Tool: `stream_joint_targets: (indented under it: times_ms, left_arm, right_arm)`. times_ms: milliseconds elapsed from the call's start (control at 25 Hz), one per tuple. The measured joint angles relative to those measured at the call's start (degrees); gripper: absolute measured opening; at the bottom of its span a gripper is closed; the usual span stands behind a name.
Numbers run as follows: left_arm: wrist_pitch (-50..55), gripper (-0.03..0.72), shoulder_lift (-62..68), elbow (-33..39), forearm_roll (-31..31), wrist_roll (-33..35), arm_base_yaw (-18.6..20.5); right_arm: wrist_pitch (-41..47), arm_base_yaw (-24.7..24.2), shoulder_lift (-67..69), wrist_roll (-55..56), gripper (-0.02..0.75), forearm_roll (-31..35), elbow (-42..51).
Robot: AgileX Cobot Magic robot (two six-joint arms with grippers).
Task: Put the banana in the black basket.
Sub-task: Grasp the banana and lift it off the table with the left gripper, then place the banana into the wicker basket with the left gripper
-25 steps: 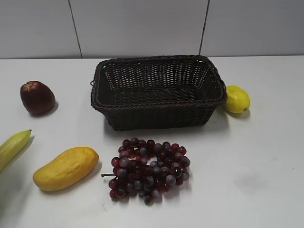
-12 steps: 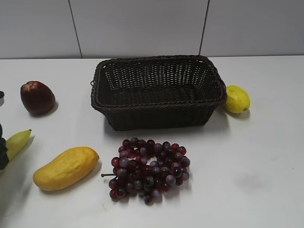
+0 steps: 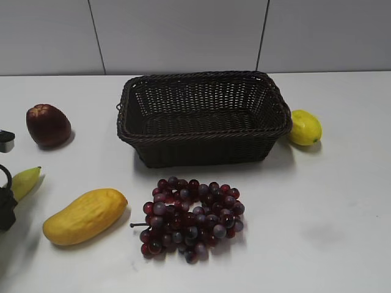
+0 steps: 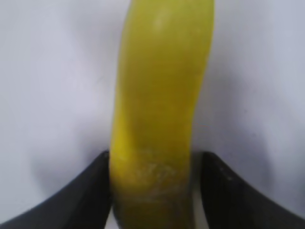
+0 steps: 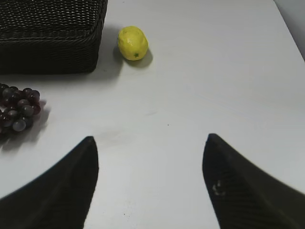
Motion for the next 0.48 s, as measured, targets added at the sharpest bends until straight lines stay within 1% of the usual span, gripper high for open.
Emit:
stream_joint_targets:
  times_ms: [160,320,480]
  left_arm:
    - [3.41,0.401,0.00,-0.01,-1.07,0.00,0.00]
    - [7.16,0.402,-1.32,-0.01,-1.15,0.00,0.00]
    - [8.12,0.402,-5.06,-0.01,-1.03,0.00,0.00]
  right_arm:
    - [0.00,0.00,0.00,0.00,0.519,0.00,0.00]
    - [0.00,0.00,0.00,0.00,0.519,0.00,0.00]
    - [0.00,0.00,0.00,0.00,0.519,0.00,0.00]
